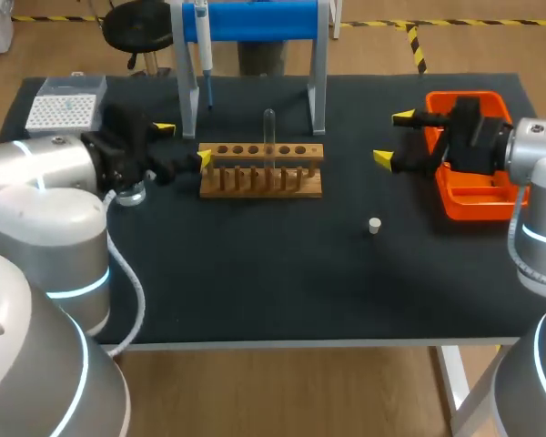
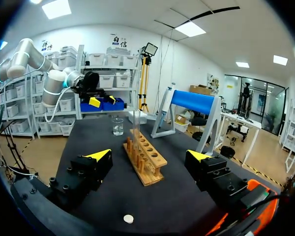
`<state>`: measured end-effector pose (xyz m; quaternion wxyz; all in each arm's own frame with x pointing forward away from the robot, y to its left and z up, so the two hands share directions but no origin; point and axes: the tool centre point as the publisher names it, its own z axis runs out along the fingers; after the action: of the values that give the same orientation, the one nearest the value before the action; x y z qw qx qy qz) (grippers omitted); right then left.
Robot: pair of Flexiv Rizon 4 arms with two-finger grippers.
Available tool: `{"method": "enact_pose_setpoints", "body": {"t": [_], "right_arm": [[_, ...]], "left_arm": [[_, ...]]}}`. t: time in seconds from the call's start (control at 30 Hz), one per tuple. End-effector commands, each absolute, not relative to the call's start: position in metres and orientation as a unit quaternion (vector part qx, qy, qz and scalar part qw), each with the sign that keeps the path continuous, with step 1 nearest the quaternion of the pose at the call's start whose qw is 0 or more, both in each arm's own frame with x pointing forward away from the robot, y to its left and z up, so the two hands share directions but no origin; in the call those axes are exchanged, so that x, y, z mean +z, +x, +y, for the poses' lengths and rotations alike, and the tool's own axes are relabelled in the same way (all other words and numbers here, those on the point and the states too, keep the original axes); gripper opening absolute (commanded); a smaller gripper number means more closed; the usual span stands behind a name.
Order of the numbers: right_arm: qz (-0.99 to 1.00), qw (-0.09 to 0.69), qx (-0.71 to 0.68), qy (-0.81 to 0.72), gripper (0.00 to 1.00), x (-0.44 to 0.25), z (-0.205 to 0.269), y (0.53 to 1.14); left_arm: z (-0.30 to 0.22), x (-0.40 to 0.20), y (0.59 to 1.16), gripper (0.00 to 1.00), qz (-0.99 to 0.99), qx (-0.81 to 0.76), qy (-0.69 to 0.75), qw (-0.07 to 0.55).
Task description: Invert the test tube, pick up the pipette, mount the tip to pipette, aspirate from beaker and dispense into the tube, eject the tip, return the pipette, and cap with the stopper.
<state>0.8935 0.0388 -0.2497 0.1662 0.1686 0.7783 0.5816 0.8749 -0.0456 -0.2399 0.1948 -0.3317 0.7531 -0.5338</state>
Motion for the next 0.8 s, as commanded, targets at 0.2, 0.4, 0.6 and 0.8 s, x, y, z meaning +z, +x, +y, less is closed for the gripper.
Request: {"method": "enact_pose_setpoints", "body": {"t": [0.2, 0.4, 0.6, 0.8], "right_arm": [[0.778, 0.168, 0.582, 0.169, 1.00, -0.250, 0.039, 0.892], [0.778, 0.168, 0.582, 0.169, 1.00, -0.250, 0.039, 0.892], [0.778, 0.168, 0.582, 0.169, 1.00, -0.250, 0.039, 0.892], [0.754, 0.152, 0.623, 0.142, 1.00, -0.235, 0.033, 0.904]], "left_arm": [[-0.043, -0.243, 0.868, 1.00, 0.732, -0.562, -0.323, 0.210], [-0.043, -0.243, 0.868, 1.00, 0.732, -0.562, -0.323, 0.210], [-0.043, -0.243, 0.868, 1.00, 0.732, -0.562, -0.323, 0.210], [-0.043, -0.243, 0.868, 1.00, 0.732, -0.562, -0.323, 0.210]]}}
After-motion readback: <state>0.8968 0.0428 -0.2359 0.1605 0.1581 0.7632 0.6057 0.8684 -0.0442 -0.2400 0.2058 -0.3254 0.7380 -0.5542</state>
